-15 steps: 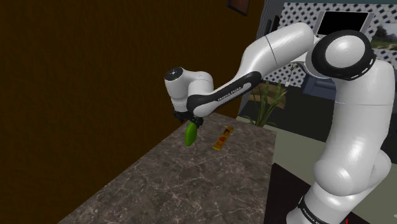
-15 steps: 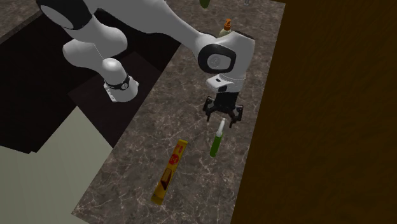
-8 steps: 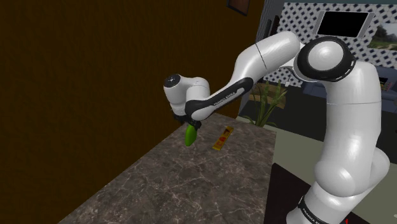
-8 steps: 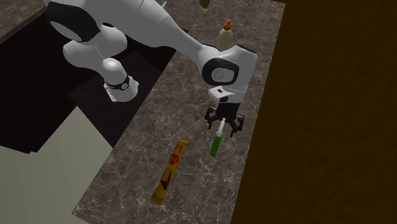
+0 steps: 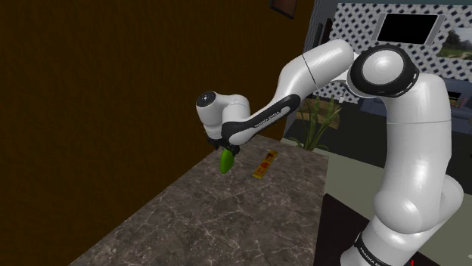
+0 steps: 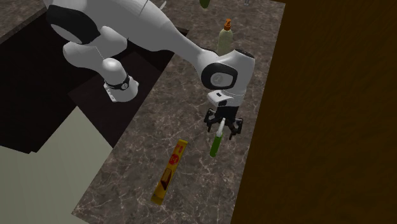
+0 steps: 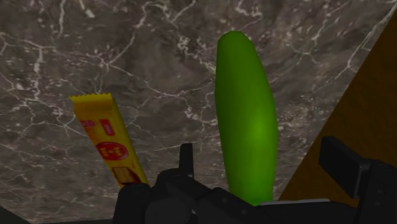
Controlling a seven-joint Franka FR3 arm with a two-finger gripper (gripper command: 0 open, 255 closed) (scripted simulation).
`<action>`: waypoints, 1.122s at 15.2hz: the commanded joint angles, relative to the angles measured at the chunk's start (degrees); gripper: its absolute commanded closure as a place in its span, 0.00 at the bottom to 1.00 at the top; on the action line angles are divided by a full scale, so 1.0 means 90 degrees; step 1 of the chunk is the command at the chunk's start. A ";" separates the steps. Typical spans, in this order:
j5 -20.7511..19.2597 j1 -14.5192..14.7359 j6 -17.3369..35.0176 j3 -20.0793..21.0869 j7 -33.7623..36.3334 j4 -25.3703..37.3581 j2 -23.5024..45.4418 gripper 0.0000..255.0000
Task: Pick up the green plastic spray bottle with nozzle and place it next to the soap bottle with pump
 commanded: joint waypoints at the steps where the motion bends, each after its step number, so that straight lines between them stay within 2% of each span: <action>1: 0.0000 0.0000 0.0000 0.0000 0.0000 0.0000 0.0000 0.00; 2: 0.0000 0.0000 0.0000 0.0000 0.0000 0.0000 0.0000 1.00; 11: -0.0001 0.0000 0.0000 0.0000 0.0001 0.0000 0.0001 1.00; 17: 0.0313 -0.0103 -0.0219 0.0144 -0.0318 0.0091 -0.0315 1.00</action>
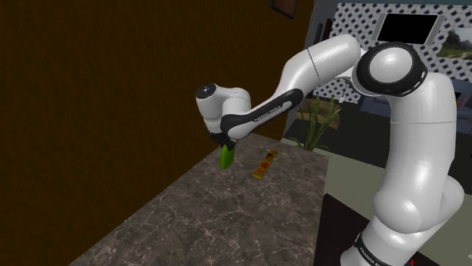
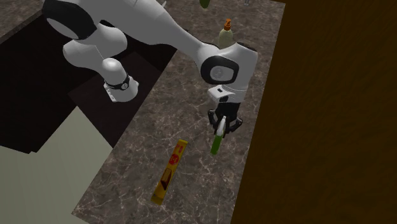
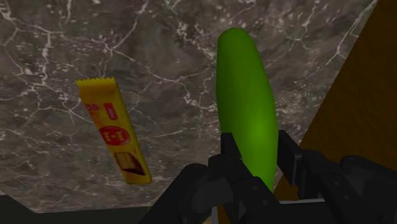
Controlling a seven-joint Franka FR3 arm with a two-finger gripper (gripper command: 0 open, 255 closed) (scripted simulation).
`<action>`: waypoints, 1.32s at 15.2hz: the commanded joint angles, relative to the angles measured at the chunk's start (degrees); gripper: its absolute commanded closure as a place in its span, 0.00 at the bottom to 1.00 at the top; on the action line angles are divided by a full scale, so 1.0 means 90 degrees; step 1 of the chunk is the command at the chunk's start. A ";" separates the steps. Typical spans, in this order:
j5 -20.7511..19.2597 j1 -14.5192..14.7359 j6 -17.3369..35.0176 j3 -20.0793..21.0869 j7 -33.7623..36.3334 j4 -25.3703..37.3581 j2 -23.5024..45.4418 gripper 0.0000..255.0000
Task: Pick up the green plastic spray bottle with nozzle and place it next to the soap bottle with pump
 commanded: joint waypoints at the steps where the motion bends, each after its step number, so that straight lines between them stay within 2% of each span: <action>1: 0.0110 -0.0036 -0.0075 0.0050 -0.0105 0.0023 -0.0115 1.00; 20: 0.0931 -0.0222 -0.0954 0.0349 -0.1078 0.0681 -0.0874 1.00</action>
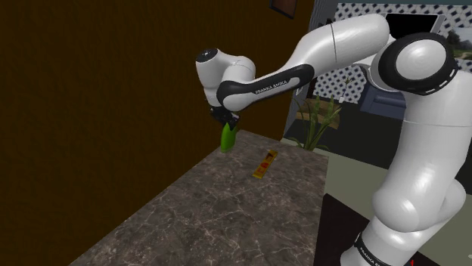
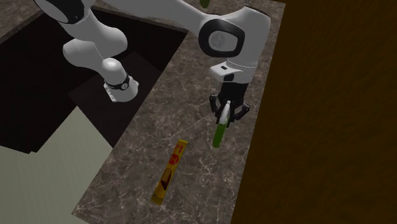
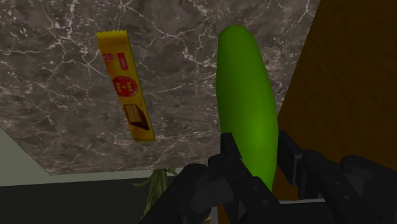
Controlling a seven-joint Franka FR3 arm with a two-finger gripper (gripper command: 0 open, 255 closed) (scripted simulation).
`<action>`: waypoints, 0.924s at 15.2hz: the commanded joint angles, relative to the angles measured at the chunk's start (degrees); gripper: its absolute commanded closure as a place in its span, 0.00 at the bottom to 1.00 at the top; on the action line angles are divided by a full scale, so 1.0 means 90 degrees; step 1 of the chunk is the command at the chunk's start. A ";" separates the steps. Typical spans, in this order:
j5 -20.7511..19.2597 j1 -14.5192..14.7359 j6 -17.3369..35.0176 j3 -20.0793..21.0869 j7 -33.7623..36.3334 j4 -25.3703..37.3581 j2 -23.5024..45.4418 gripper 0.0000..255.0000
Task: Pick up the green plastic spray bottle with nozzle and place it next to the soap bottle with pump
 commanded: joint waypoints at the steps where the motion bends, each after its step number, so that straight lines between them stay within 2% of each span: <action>1: 0.0077 -0.0008 -0.0109 0.0026 -0.0092 0.0084 -0.0071 1.00; 14: 0.0381 0.0015 -0.0901 0.0118 -0.0666 0.0885 -0.0303 1.00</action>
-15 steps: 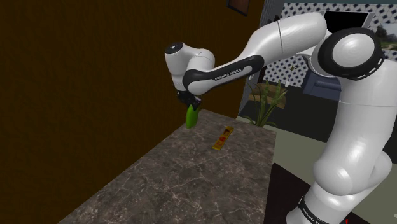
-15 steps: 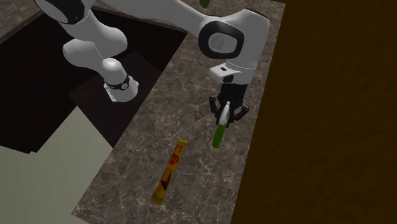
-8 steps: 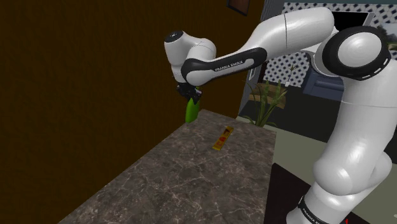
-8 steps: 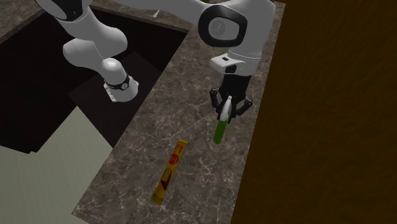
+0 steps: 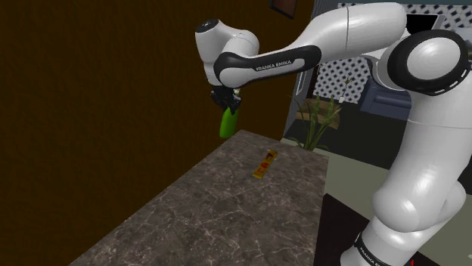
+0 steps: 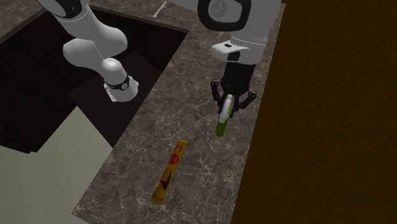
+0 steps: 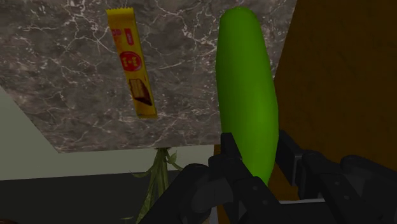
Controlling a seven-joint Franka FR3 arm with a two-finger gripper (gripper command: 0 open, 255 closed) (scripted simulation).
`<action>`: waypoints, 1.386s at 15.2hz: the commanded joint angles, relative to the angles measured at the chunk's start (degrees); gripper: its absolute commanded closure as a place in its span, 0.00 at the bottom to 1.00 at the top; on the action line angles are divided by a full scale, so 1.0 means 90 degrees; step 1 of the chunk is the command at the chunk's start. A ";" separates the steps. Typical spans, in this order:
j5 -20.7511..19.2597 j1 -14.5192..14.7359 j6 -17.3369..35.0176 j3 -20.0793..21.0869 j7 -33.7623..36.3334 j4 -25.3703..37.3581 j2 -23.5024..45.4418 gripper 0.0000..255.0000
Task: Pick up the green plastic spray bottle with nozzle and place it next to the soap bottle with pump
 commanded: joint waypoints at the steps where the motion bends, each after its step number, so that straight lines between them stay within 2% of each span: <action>1: 0.0033 0.0011 -0.0137 0.0011 -0.0087 0.0146 -0.0021 1.00; 20: -0.0076 0.0391 -0.1614 0.0065 -0.0774 0.1950 0.0210 1.00; 21: 0.0044 0.0368 -0.1595 0.0116 -0.0688 0.1750 0.0031 1.00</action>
